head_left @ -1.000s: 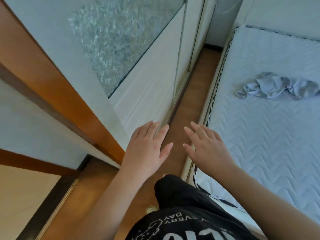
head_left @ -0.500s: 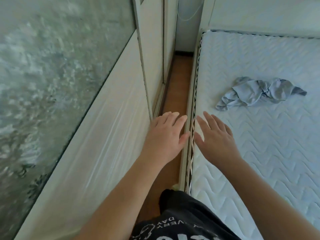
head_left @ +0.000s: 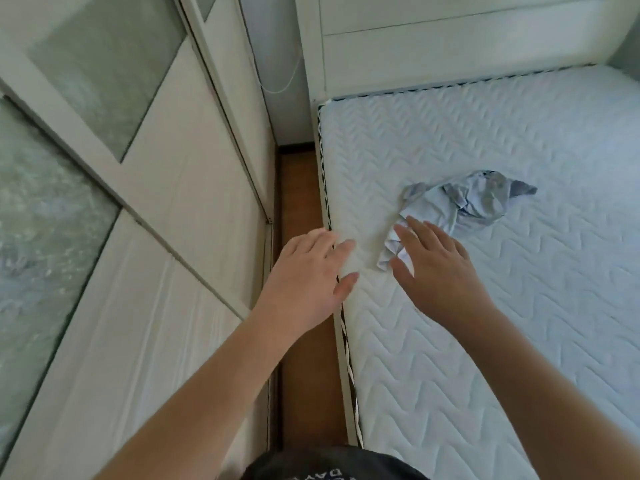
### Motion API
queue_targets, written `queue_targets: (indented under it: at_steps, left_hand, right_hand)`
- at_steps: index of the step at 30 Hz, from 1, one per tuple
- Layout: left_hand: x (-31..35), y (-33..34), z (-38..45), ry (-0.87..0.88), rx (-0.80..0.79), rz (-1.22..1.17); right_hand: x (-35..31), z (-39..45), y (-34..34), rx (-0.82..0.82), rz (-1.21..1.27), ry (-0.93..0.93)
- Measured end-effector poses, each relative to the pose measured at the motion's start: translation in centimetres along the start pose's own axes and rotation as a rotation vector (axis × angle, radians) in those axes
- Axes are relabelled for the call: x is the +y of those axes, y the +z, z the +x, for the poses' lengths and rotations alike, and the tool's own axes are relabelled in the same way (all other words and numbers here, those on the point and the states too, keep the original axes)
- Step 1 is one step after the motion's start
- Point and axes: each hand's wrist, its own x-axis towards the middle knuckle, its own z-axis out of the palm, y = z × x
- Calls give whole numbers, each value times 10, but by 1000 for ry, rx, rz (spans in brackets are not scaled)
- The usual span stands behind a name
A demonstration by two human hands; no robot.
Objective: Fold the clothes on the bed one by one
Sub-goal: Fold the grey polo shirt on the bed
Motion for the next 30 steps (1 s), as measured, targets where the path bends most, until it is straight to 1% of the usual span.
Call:
queue_targets:
  at_steps: [5,9,11,15,18,21,24,27,30]
  left_hand:
    - [10,-21,71,124,24,-10]
    - [6,-38,134,241,18,-23]
    - [1,-48,168,305,19,-28]
    - [-5,-66,238,443,73,-54]
    - [-2,-82,288,571,128,-71]
    - [1,-96,330,673,150,-72]
    - [6,-103,362,754,133,-45]
    - [23,-107,386,830,125,-52]
    - [44,-109,394,902,110,-80]
  right_hand:
    - [32,14,-19,5,-30,87]
    - [67,42,-44,71,-23,199]
    - [80,54,-57,97,-43,265]
    - [102,79,-83,144,-99,397]
    - [117,99,-102,185,-138,548]
    - [116,121,-117,189,-161,656]
    - [109,134,-127,207,-159,755]
    - [109,128,-139,246,-154,858]
    - [109,114,-150,259,-175,940]
